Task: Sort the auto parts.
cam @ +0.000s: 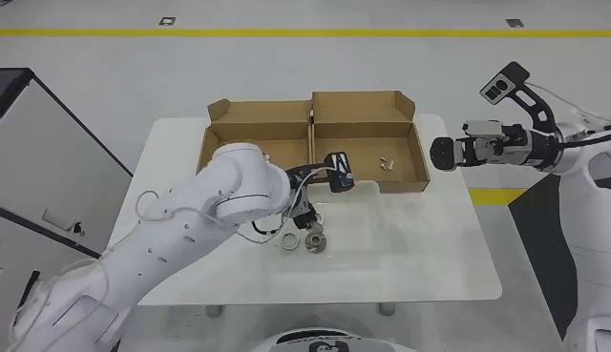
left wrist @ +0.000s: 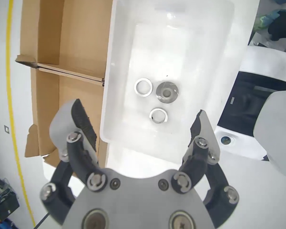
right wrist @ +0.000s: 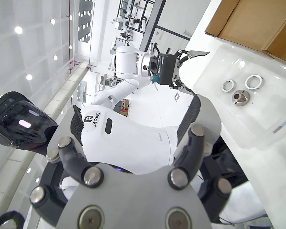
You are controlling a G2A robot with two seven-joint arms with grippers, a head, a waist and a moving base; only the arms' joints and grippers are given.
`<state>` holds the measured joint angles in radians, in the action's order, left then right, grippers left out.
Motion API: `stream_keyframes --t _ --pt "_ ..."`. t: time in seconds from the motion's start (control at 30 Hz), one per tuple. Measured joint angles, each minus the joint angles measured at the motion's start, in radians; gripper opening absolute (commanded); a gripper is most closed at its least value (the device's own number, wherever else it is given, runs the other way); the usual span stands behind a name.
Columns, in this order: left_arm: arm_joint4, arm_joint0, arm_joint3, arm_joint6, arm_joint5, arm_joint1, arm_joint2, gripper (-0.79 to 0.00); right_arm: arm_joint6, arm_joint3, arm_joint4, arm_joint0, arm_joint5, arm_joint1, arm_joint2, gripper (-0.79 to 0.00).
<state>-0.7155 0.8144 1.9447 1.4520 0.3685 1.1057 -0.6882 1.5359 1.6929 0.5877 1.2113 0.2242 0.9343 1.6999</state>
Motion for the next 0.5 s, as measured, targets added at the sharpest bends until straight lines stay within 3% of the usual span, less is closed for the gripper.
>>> stream_keyframes --t 0.27,0.5 --pt "0.085 -0.141 -0.086 -0.002 0.002 0.005 0.184 0.000 0.000 0.000 0.000 0.000 0.000 0.000 0.000 0.000" --pt "0.106 -0.176 -0.148 -0.021 0.021 0.029 0.269 0.000 0.000 0.000 0.000 0.000 0.000 0.000 0.000 0.000"
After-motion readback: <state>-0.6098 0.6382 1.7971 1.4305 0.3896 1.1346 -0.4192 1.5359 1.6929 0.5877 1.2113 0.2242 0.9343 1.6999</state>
